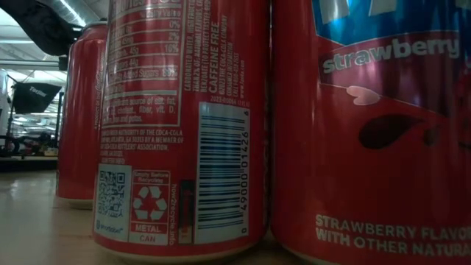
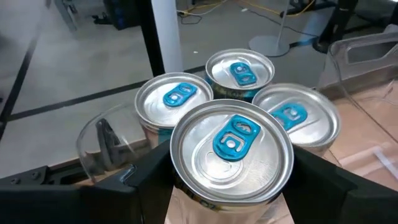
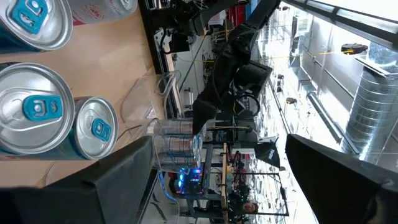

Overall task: Sort soda cans
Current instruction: Put the blue soda can into the left transparent bin

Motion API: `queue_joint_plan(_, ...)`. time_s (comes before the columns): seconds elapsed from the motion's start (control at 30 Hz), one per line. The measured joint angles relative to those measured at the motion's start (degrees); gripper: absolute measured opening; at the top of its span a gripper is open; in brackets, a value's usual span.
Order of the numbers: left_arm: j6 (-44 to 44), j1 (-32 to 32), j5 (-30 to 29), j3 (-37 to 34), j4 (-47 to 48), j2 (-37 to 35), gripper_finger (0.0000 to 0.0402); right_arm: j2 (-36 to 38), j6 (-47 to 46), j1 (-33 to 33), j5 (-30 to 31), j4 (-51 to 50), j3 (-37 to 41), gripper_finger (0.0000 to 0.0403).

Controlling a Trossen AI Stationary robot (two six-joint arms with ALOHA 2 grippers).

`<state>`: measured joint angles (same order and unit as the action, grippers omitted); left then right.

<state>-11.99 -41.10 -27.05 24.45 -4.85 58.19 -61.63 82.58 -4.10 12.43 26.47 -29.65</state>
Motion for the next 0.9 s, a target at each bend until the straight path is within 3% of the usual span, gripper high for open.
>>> queue_joint_plan(0.6,-2.9,-2.5,-0.5,0.1,-4.0,6.6,0.0240,0.0,0.0,0.0,0.0,0.0,0.0,0.0366)
queue_joint_plan(0.9,-2.9,-2.6,-0.6,0.0,-3.2,6.5,0.0295,0.0,0.0,0.0,0.0,0.0,0.0,0.0366)
